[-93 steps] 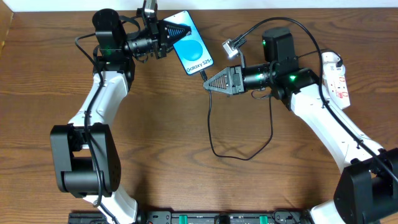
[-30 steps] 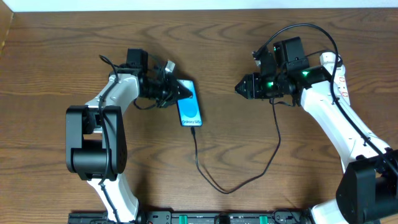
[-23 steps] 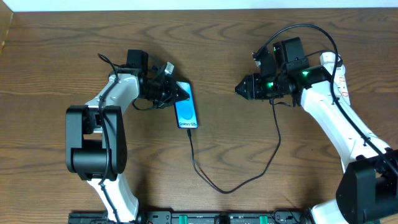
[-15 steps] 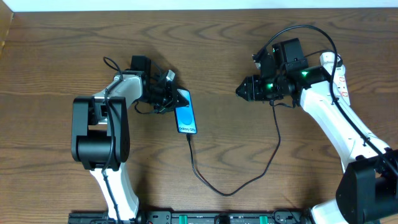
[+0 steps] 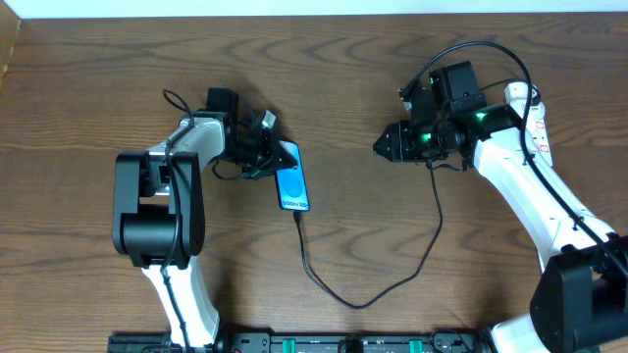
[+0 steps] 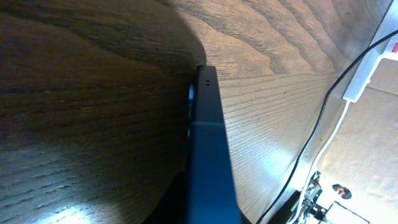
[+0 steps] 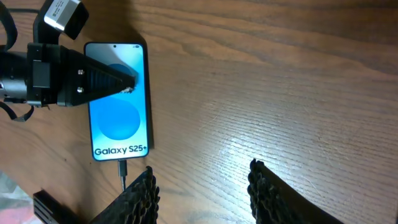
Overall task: Plug charger to phone and switch on socket
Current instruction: 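Lower the phone flat onto the table with the left gripper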
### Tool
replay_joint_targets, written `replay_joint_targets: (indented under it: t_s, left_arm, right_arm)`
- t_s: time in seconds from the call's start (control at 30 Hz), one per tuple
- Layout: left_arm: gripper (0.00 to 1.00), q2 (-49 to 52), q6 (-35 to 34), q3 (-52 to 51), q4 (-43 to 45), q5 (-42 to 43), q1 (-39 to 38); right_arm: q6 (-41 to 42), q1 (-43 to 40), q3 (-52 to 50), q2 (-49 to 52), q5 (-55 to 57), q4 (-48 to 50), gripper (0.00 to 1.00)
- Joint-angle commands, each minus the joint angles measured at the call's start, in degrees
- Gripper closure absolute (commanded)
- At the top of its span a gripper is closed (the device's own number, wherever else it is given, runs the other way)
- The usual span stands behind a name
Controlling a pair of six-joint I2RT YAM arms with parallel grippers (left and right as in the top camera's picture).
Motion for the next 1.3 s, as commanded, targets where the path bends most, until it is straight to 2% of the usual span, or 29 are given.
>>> replay_joint_targets:
  t_s: [0.0,0.17,0.23,0.4,0.47,0.5,0.53,0.73,1.27]
  left_arm:
    - [0.93,0.8,0.0,0.6,-0.3,-0.5,-0.1]
    - [0.91,0.8,-2.5,0.5,-0.4,-3.8,-0.1]
    - [0.84,0.8,-2.5,0.6,-0.4,-3.8,-0.1]
    - [0.83,0.8,-2.5,0.6,-0.4,-3.8,-0.1]
    - [0.75,0.8,-2.5,0.5,-0.4,-3.8,-0.1]
    - [0.67,0.8,-2.5,0.6,-0.4,-3.8,-0.1]
    - [0.63,0.8,-2.5,0.6,-0.4,-3.9,-0.1]
    - [0.51,0.8,-2.5,0.6,-0.4,-7.0,-0.1]
    - [0.48,0.8,-5.1,0.6,-2.6,-24.5,-0.1]
  right_arm:
    - [-0.7,0.5,0.5,0.2,0.7,-0.1,0.55]
    - [-0.7,0.4,0.5,0.2,0.7,-0.3,0.55]
    - [-0.7,0.4,0.5,0.2,0.9,-0.5,0.55]
    - [-0.7,0.4,0.5,0.2,2.0,-0.9,0.55]
    - [-0.7,0.4,0.5,0.2,2.0,-0.9,0.55]
    - [-0.7,0.4,0.5,0.2,2.0,-0.9,0.55]
    - [-0.7,0.4,0.5,0.2,2.0,-0.9,0.55]
    - [-0.8,0.4,0.5,0.2,2.0,-0.9,0.55]
    - [-0.8,0.4,0.5,0.2,2.2,-1.0,0.54]
